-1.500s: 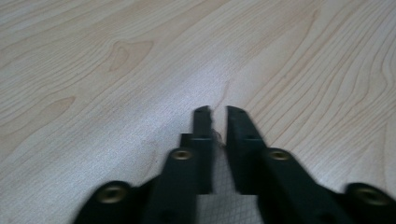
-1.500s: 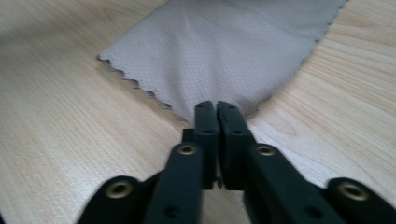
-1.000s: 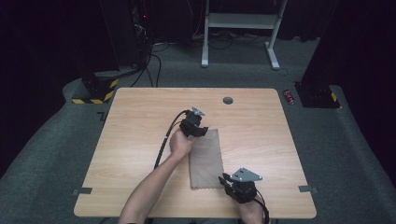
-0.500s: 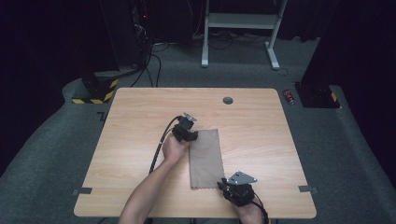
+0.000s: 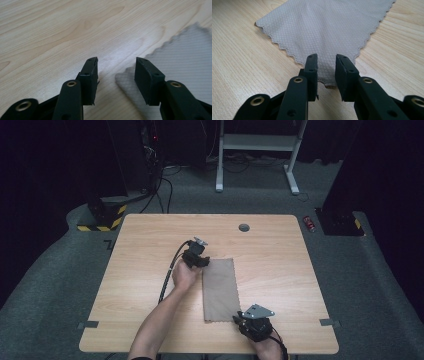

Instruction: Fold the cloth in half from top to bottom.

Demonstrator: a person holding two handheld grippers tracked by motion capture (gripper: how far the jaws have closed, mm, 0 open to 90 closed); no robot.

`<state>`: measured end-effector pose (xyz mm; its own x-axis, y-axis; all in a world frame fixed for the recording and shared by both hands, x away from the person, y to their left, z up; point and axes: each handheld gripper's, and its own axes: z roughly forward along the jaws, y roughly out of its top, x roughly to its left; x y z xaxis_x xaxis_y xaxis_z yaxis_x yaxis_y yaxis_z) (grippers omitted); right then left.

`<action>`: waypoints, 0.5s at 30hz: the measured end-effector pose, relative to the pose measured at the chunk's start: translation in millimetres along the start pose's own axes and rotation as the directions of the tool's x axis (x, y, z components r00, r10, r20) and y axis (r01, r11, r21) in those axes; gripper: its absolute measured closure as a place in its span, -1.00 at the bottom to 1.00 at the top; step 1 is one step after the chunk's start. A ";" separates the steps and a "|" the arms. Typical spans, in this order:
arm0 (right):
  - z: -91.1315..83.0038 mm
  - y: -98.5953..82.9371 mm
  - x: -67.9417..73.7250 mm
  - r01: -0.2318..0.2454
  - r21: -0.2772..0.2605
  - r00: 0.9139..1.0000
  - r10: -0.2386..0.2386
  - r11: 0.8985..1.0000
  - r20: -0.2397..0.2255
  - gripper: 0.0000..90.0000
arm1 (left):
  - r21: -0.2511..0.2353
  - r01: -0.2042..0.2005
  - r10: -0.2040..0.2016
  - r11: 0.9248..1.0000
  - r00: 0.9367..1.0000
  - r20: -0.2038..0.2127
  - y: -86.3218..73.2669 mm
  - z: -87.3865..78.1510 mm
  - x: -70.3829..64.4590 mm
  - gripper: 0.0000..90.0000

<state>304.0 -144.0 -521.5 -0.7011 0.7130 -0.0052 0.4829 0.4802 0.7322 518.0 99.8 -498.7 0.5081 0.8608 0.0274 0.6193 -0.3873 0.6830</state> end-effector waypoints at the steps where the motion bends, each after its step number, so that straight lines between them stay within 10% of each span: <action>1: 0.3 0.0 -0.5 0.003 -0.003 1.000 -0.003 1.000 -0.003 0.59 | -0.018 0.007 -0.007 1.000 1.000 0.020 -1.2 -6.2 -2.5 0.15; 7: 1.1 -1.4 -1.4 0.010 -0.017 1.000 -0.010 1.000 -0.006 0.59 | -0.039 -0.057 0.062 0.998 0.988 0.139 -33.5 -49.2 -36.6 -0.01; 15: 1.7 -0.9 -2.7 0.021 -0.017 1.000 -0.021 1.000 -0.014 0.59 | -0.020 -0.072 0.074 0.997 0.979 0.187 -86.2 -81.1 -62.8 -0.07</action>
<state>306.3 -145.6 -523.4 -0.7183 0.6957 -0.0111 0.4592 0.4860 0.7436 384.2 105.9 -500.1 0.6560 0.7525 -0.0591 0.5692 -0.4416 0.6936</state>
